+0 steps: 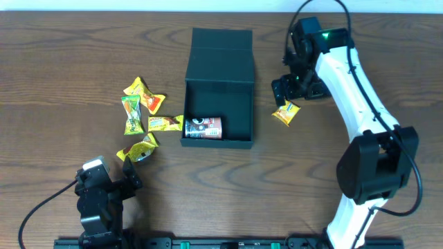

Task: Pack container
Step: 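Release the can and move the right gripper to the yellow packet, then grasp the yellow Almond snack packet with the right gripper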

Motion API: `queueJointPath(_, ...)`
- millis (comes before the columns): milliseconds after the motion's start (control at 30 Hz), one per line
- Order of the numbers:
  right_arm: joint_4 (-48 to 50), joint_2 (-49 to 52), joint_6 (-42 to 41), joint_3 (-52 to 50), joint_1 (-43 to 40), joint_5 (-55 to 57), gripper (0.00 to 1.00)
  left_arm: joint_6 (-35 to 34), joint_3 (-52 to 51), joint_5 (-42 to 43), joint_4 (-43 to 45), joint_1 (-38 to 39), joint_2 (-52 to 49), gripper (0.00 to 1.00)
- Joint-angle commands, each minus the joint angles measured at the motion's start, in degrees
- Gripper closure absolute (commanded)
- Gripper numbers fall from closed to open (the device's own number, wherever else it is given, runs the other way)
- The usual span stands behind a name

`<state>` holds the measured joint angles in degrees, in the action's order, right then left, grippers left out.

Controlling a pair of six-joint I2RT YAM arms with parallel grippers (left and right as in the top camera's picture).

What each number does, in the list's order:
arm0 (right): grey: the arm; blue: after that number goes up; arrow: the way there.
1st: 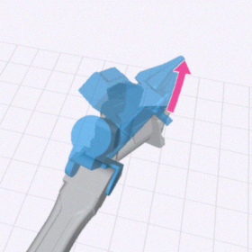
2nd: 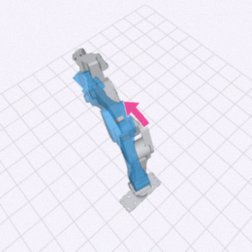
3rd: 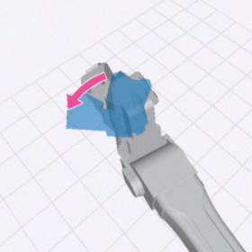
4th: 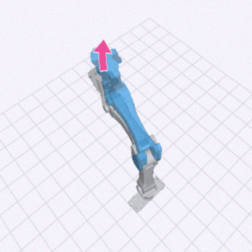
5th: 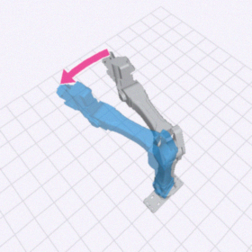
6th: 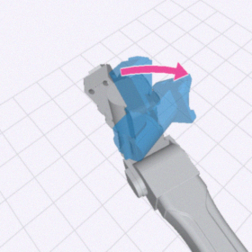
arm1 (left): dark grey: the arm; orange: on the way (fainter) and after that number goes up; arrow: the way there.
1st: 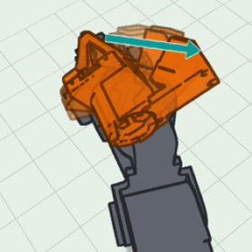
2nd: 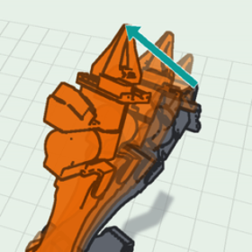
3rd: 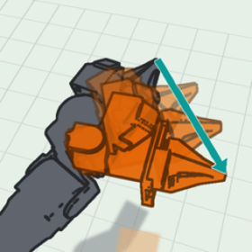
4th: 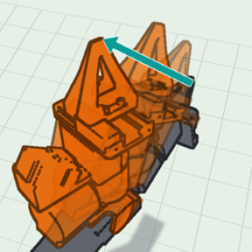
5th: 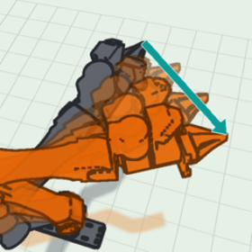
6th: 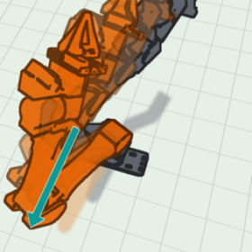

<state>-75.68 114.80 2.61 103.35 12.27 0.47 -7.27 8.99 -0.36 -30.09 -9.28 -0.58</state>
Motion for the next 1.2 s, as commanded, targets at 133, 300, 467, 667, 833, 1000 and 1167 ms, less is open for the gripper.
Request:
queueJointPath(133,10.58,-0.31,18.8,-5.33,0.37,7.28,0.01,0.42,-0.85,-0.02,0.11,-0.07,0.33,0.05)
queueJointPath(300,19.63,-0.31,26.49,-10.4,0.11,9.35,0.03,0.42,-0.85,-0.04,0.11,-0.07,0.33,0.05)
queueJointPath(467,19.06,-0.31,30.67,-11.19,0.11,3.78,0.12,0.44,-0.85,-0.02,0.11,-0.07,0.33,0.05)
queueJointPath(667,19.37,-0.31,37.16,-14.73,-0.68,1.97,0.01,0.44,-0.85,-0.02,0.11,-0.07,0.33,0.05)
queueJointPath(833,19.41,-0.31,38.45,-17.38,-1.53,-1.73,0.04,0.44,-0.83,-0.02,0.11,-0.07,0.33,0.05)
queueJointPath(1000,23.04,-0.31,38.42,-20.39,-2.43,-2.73,0.01,0.42,-0.85,-0.02,0.11,-0.07,0.33,0.05)
queueJointPath(1167,27.3,-0.28,38.42,-23.32,-2.51,-2.73,0.01,0.42,-0.83,-0.04,0.11,-0.07,0.33,0.05)
